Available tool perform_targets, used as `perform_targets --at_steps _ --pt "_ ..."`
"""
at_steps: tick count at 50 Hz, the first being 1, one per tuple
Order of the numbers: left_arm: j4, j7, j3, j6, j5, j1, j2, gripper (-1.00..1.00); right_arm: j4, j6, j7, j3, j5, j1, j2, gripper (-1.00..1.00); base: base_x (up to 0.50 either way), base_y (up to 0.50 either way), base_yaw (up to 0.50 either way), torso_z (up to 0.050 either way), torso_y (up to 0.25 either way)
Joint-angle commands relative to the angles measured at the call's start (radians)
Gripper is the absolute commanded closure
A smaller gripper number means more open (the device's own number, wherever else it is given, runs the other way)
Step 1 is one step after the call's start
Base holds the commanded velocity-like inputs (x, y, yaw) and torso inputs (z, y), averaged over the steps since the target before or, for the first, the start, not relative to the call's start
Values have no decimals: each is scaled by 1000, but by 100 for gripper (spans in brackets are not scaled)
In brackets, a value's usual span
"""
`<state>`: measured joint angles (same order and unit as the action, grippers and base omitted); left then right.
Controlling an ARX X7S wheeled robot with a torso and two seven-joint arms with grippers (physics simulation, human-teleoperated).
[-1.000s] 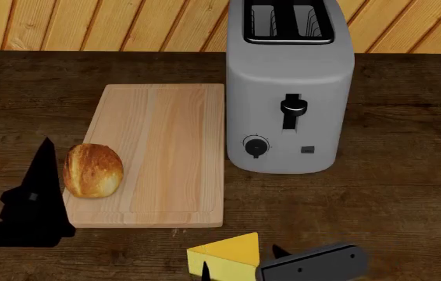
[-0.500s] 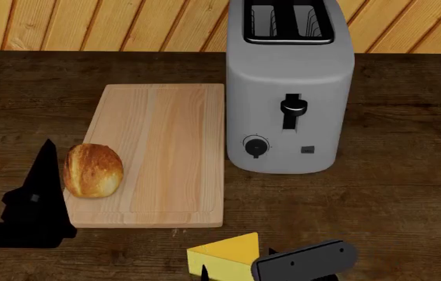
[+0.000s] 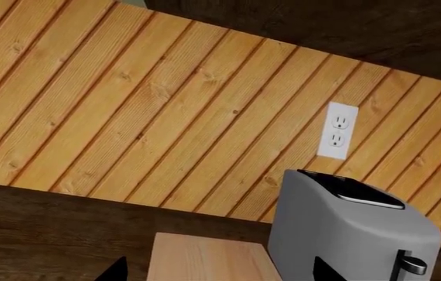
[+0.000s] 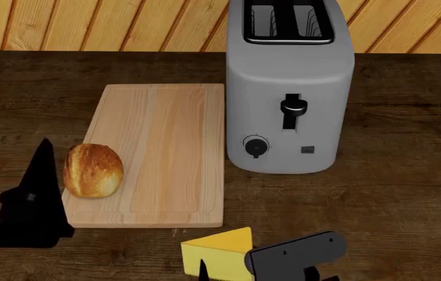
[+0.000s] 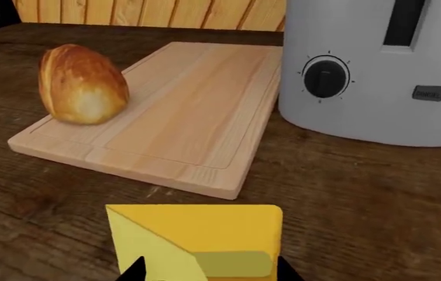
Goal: Place the bread and cheese on the cutting board.
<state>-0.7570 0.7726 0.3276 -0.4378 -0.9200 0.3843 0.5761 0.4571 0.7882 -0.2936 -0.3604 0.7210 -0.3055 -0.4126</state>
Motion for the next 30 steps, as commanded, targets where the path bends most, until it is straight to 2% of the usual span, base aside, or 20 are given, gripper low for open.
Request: perform_targets --at_steps 1,13,22,30 --pt "30 19 -28 -47 39 22 -22 -100 64 38 -18 37 -31 12 0 100 0 0 0 0 0" --pt "29 18 -40 -34 35 15 -15 -100 155 152 -94 64 30 -96 9 100 0 0 0 0 0" --pt "13 29 -71 -26 11 10 2 -100 45 177 -78 -9 -12 -245 64 100 0 0 0 0 0" --pt "-4 42 -147 11 -28 -23 39 -100 -81 124 -48 -52 -69 -345 116 100 0 0 0 0 0"
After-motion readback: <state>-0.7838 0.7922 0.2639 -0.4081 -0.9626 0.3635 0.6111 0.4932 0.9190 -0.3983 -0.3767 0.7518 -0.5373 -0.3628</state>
